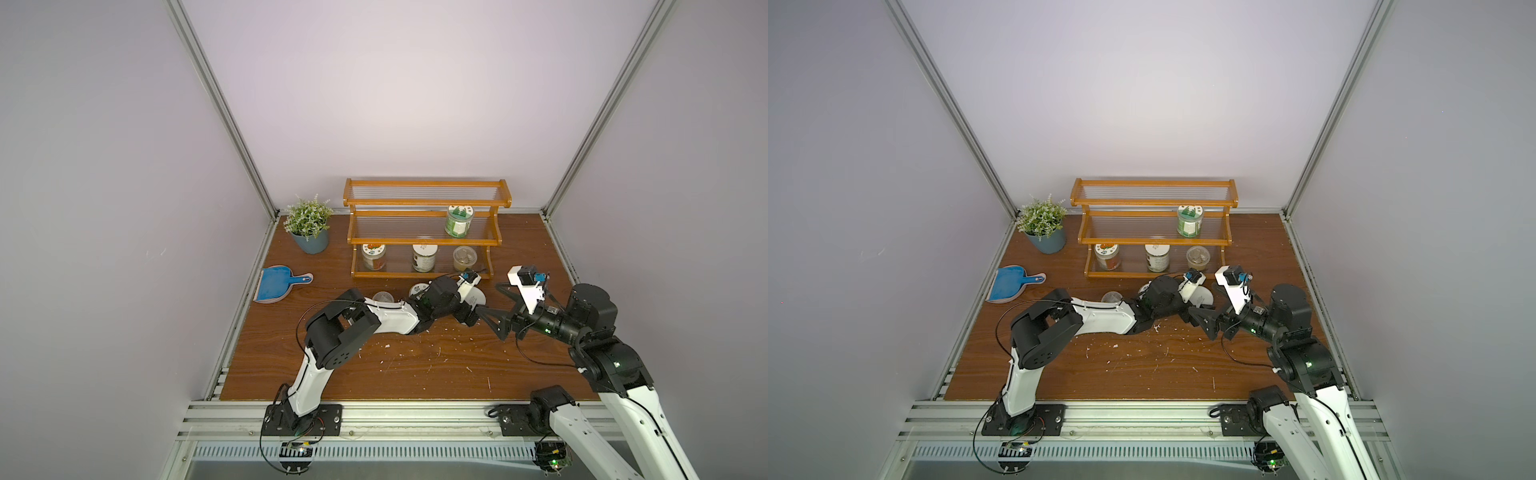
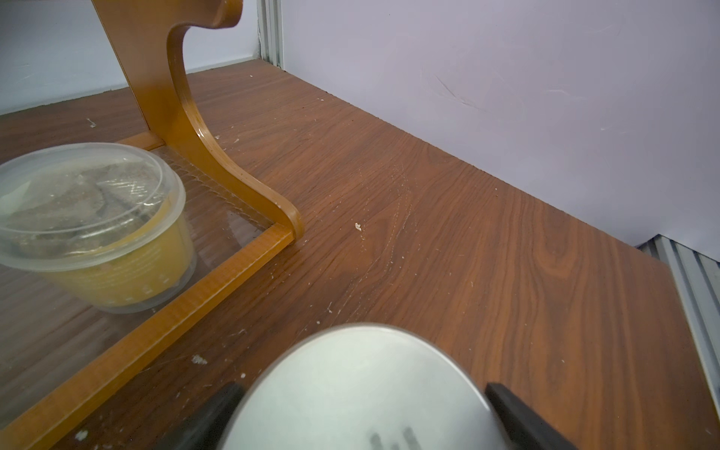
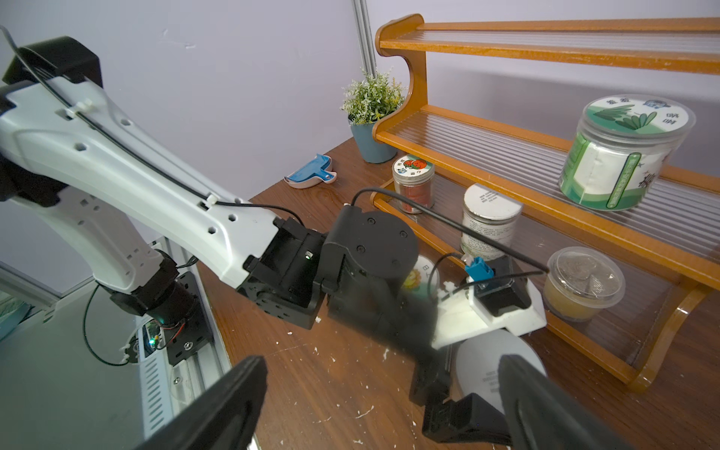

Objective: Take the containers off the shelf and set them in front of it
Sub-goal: Place the container at the center of the board.

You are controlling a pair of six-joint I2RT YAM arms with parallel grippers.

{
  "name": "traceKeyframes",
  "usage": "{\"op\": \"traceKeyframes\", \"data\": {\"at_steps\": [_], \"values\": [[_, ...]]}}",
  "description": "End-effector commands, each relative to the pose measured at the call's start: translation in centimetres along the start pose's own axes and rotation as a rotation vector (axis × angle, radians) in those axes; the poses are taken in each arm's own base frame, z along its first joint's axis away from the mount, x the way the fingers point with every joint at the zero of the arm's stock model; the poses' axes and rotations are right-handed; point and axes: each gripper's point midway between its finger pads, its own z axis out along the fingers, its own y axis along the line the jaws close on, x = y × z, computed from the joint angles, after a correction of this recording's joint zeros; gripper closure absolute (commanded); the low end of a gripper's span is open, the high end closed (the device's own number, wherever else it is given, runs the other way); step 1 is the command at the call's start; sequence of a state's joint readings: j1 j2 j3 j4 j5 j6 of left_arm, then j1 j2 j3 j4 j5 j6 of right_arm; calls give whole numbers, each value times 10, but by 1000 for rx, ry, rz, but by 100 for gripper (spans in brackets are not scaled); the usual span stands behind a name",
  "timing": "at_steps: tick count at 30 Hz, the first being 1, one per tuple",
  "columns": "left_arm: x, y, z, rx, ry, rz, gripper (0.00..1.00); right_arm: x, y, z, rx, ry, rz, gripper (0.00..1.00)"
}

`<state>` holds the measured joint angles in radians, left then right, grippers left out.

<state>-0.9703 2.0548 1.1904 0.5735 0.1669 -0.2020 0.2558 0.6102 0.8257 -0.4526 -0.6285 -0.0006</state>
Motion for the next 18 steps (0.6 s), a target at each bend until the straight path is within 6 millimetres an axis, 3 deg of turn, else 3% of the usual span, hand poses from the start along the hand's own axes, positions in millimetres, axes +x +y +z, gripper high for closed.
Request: {"op": "traceKeyframes", "data": {"at_steps": [1,10,18], "values": [[-16,-3,2,-14,-30,32,2,-8,-1,-1,7,-31,-25,0],[-13,8,1,-81,19,86,10,-5,-4,2,16,-20,-29,1],[-13,12,-3,-111,49,113,10,-4,-4,3,12,-19,-29,0]]}}
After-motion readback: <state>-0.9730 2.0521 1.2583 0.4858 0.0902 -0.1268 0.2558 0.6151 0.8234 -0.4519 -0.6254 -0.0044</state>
